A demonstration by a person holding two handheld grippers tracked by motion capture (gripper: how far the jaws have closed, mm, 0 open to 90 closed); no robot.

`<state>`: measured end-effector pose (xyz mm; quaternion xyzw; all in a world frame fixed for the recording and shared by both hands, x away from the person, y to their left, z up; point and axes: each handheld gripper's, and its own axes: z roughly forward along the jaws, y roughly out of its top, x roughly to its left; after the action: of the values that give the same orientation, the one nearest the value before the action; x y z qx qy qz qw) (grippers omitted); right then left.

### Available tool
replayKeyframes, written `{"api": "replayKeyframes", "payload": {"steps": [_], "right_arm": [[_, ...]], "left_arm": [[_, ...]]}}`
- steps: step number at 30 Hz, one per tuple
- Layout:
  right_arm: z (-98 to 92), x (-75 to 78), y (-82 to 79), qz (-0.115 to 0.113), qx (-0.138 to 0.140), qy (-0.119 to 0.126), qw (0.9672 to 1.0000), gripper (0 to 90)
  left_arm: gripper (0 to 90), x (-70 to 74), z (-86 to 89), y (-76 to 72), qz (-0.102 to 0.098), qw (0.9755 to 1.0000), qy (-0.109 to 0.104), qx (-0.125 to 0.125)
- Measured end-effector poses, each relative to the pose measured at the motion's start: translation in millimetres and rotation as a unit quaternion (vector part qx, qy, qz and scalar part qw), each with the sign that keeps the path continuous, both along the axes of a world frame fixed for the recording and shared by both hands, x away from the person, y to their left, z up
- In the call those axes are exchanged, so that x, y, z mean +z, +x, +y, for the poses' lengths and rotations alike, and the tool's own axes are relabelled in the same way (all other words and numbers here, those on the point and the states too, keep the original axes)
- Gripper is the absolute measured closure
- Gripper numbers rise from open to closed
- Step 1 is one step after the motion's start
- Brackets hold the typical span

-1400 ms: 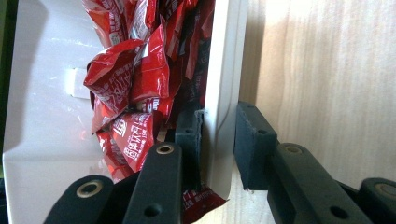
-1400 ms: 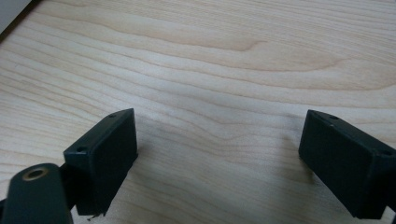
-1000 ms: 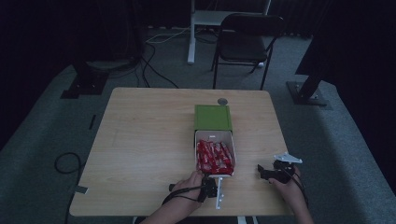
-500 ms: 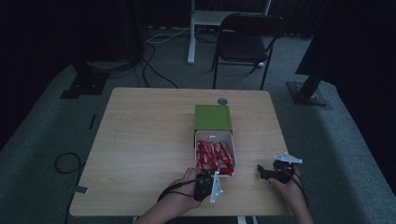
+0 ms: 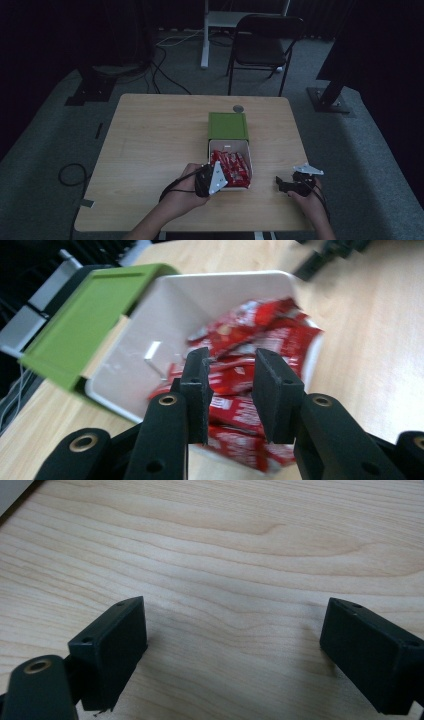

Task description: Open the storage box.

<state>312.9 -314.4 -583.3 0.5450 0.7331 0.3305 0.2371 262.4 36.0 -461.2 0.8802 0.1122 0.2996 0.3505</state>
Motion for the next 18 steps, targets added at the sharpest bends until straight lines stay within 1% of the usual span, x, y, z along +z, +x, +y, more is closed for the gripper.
{"api": "replayKeyframes", "payload": {"steps": [1, 2, 3, 5, 6, 7, 8, 9, 10, 12, 13, 14, 16, 17, 18], "right_arm": [[0.0, 0.0, 0.0, 0.000, 0.000, 0.000, 1.0000, 11.1], [0.0, 0.0, 0.0, 0.000, 0.000, 0.000, 1.0000, 11.0], [0.0, 0.0, 0.0, 0.000, 0.000, 0.000, 1.0000, 11.0], [0.0, 0.0, 0.0, 0.000, 0.000, 0.000, 1.0000, 11.0], [0.0, 0.0, 0.0, 0.000, 0.000, 0.000, 1.0000, 11.1], [0.0, 0.0, 0.0, 0.000, 0.000, 0.000, 1.0000, 11.1], [0.0, 0.0, 0.0, 0.000, 0.000, 0.000, 1.0000, 11.1], [0.0, 0.0, 0.0, 0.000, 0.000, 0.000, 1.0000, 11.0], [0.0, 0.0, 0.0, 0.000, 0.000, 0.000, 1.0000, 11.1], [0.0, 0.0, 0.0, 0.000, 0.000, 0.000, 1.0000, 11.1], [0.0, 0.0, 0.0, 0.000, 0.000, 0.000, 1.0000, 11.1], [0.0, 0.0, 0.0, 0.000, 0.000, 0.000, 1.0000, 11.1], [0.0, 0.0, 0.0, 0.000, 0.000, 0.000, 1.0000, 11.1], [0.0, 0.0, 0.0, 0.000, 0.000, 0.000, 1.0000, 11.0], [0.0, 0.0, 0.0, 0.000, 0.000, 0.000, 1.0000, 11.1]], "left_arm": [[69.4, 3.9, 7.1, 5.1, -0.002, 0.9999, -0.012, 0.012], [69.5, 5.0, 10.1, 7.3, -0.005, 0.9997, -0.018, 0.018], [69.4, 6.0, 12.5, 8.8, -0.005, 0.9995, -0.020, 0.023], [69.5, 8.2, 18.3, 12.0, -0.001, 0.9991, -0.031, 0.030], [69.5, 8.2, 18.3, 12.0, -0.001, 0.9991, -0.031, 0.030], [69.5, 10.0, 23.7, 14.8, 0.001, 0.9986, -0.038, 0.037], [69.4, 10.0, 23.7, 14.8, 0.001, 0.9986, -0.038, 0.037], [69.5, 11.4, 28.6, 17.2, 0.002, 0.9980, -0.047, 0.044], [69.5, 11.9, 32.0, 18.9, 0.009, 0.9975, -0.054, 0.046], [69.5, 12.5, 37.7, 21.6, 0.008, 0.9966, -0.060, 0.056], [69.5, 12.7, 40.1, 22.7, 0.011, 0.9963, -0.063, 0.058], [69.5, 13.1, 44.4, 24.5, 0.012, 0.9954, -0.069, 0.065], [69.5, 13.5, 51.5, 27.2, 0.011, 0.9948, -0.070, 0.073], [69.5, 13.4, 54.2, 28.2, 0.011, 0.9940, -0.076, 0.078], [69.5, 13.4, 54.2, 28.2, 0.011, 0.9940, -0.076, 0.078]]}}
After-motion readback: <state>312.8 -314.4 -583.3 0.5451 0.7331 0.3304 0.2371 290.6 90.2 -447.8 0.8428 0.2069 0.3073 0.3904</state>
